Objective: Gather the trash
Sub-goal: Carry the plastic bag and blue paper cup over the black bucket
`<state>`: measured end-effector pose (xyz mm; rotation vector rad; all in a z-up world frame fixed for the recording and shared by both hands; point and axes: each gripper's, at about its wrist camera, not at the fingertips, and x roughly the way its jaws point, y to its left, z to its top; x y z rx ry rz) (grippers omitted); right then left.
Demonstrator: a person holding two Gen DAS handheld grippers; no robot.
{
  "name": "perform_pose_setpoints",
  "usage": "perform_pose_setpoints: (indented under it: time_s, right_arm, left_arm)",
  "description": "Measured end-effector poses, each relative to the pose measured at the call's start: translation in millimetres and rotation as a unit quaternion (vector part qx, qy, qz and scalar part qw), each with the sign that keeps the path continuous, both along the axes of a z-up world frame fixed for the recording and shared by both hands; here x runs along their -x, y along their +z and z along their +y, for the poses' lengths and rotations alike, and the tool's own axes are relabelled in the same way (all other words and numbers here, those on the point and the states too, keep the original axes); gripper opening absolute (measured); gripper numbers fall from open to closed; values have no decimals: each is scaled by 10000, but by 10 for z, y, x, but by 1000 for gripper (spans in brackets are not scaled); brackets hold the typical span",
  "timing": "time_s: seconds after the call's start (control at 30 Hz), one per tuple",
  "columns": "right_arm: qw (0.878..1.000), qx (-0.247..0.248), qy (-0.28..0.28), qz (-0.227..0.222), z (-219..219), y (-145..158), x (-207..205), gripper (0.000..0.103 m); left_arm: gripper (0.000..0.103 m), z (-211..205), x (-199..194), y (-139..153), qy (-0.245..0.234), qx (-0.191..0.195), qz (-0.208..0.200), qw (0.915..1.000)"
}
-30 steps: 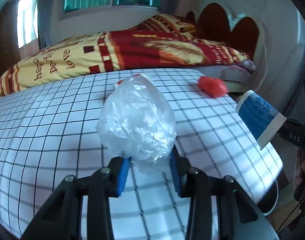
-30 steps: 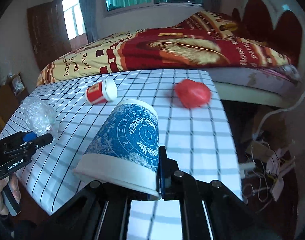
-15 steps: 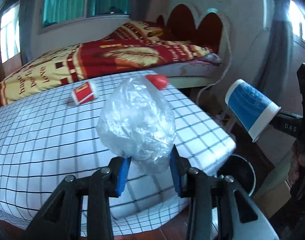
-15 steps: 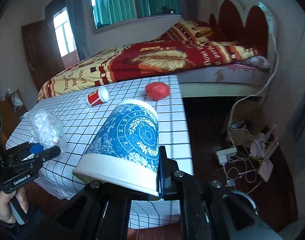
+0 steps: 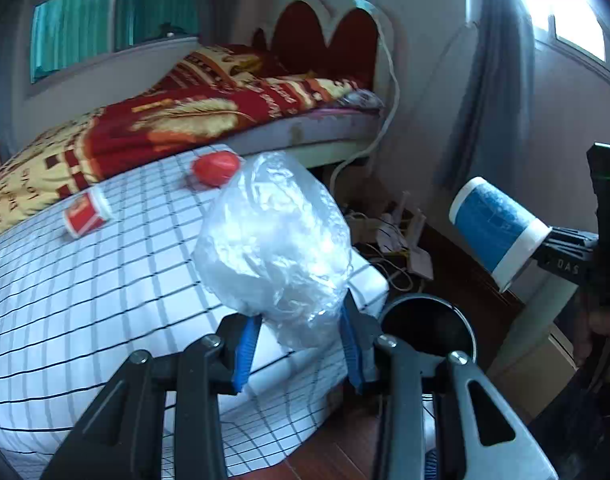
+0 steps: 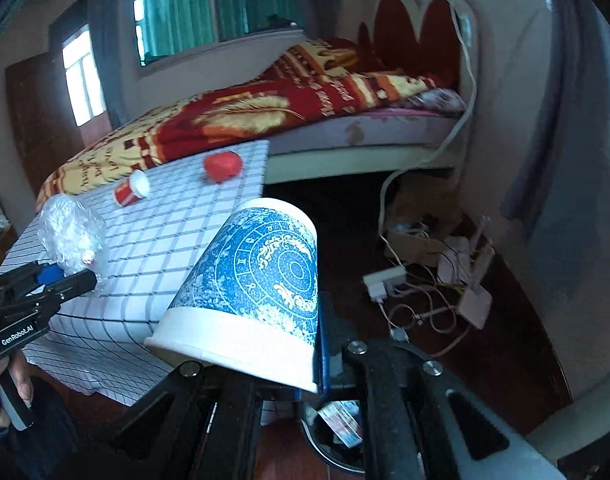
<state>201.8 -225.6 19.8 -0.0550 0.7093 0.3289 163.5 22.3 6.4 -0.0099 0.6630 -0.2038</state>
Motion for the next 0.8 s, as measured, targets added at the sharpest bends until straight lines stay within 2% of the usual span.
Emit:
perform_pose_setpoints:
  time_s: [0.43,0.8]
  right_arm:
    - [9977,-75,-627,241,-684,-402,-22,7]
    - [9934,-18,-1022,518,-1139,-705,15,7]
  left_arm:
    - [39,-686,-133,-227,-644,-101,224,9976]
    - [39,-1266,-214,-528,-1260,-209,575,9901]
